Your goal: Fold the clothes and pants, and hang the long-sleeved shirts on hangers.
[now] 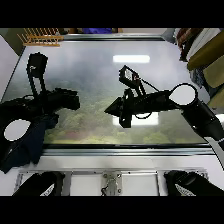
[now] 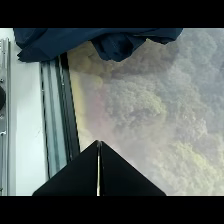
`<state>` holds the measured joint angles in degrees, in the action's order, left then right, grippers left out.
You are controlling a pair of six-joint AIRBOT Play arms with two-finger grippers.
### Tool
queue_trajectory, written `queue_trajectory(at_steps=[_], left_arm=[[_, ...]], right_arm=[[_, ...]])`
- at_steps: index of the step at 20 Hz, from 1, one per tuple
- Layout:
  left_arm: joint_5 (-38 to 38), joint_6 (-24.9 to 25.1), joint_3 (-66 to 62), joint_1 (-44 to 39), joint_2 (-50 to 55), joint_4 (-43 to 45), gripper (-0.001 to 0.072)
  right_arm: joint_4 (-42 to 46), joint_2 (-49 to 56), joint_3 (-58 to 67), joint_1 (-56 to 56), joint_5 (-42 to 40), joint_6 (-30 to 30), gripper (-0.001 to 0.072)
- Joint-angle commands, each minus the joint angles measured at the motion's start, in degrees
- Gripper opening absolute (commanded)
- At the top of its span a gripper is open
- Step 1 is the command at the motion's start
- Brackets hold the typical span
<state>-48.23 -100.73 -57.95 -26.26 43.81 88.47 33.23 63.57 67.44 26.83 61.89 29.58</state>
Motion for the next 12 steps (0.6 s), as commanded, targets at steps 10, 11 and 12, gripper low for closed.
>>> queue_trajectory(at_steps=[10, 11, 12], left_arm=[[-0.02, 0.0, -0.02, 0.04, 0.0, -0.02, 0.0012], [0.61, 0.22, -0.02, 0.07, 0.02, 0.57, 0.0013], [1.6, 2.71, -0.09, 0.48, 0.17, 3.13, 0.0245]], right_arm=[[0.0, 0.02, -0.02, 0.07, 0.02, 0.02, 0.0019], [0.0, 0.02, -0.02, 0.07, 0.02, 0.02, 0.0019], [0.0, 0.02, -0.02, 0.07, 0.02, 0.02, 0.0019]])
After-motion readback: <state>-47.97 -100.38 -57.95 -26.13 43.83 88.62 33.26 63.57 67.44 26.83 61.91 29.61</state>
